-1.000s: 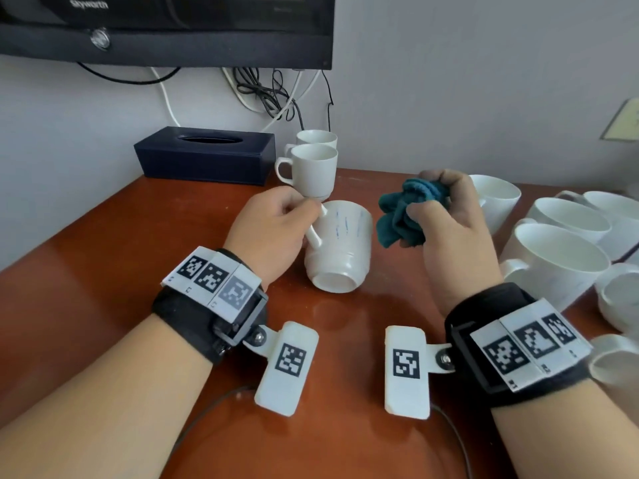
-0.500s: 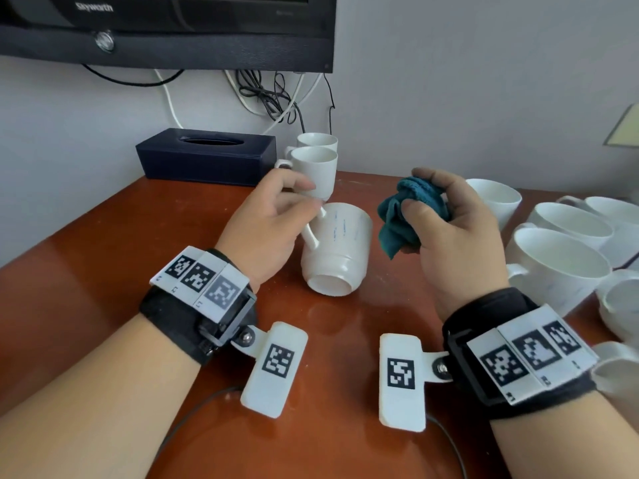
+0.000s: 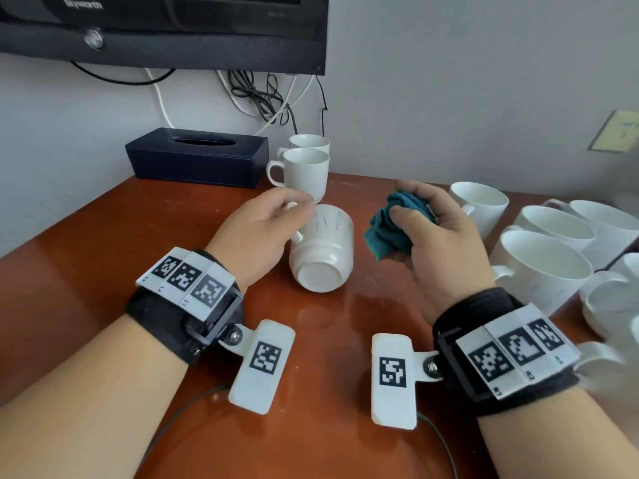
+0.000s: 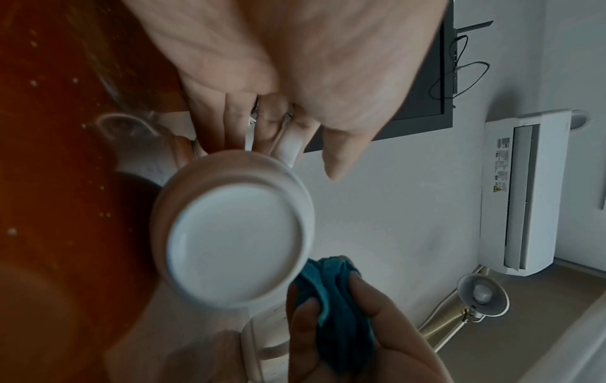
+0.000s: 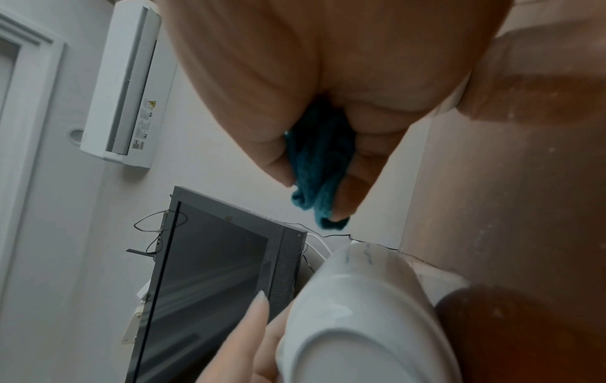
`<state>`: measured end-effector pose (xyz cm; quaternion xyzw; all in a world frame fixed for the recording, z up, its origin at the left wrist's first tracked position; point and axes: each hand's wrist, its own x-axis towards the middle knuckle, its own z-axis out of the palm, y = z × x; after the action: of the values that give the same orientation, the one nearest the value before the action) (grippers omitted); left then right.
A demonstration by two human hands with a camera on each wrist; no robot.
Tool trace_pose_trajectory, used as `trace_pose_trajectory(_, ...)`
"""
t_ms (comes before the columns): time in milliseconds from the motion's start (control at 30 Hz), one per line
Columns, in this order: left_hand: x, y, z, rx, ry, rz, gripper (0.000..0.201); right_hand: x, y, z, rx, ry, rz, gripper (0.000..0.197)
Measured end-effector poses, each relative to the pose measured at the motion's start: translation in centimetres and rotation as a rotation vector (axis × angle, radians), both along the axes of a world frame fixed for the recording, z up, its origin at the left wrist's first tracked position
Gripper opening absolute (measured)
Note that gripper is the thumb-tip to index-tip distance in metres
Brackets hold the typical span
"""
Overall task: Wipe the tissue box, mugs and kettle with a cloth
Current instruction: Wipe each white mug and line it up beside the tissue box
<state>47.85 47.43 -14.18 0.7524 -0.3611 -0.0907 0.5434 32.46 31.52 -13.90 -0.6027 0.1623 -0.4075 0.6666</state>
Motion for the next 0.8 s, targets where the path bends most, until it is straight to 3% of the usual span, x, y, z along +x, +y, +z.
trace_pose_trajectory(67, -0.1, 0.0, 0.1, 0.037, -0.001, -0.039, 0.044, 0.1, -0.2, -0.2, 0.035, -0.031, 0.013, 0.032)
trace_pose_trajectory(200, 0.3, 0.2, 0.0, 0.123, 0.038, -0.144, 0.099, 0.5, -0.4, -0.5, 0.006, -0.013, -0.006, 0.069)
trace_pose_trajectory(333, 0.3, 0.4, 0.1, 0.250, 0.037, -0.207, 0.131, 0.6, -0.1, -0.6, -0.034, -0.019, 0.033, 0.068)
trace_pose_trajectory(533, -0.1, 0.7, 0.6, 0.322, -0.068, -0.188, 0.127, 0.0, -0.4, -0.6, -0.040, 0.007, 0.093, 0.035)
trace_pose_trajectory(800, -0.9, 0.8, 0.9, 0.300, -0.207, -0.163, 0.119, -0.5, 0.2, 0.2, 0.005, 0.001, 0.114, 0.043)
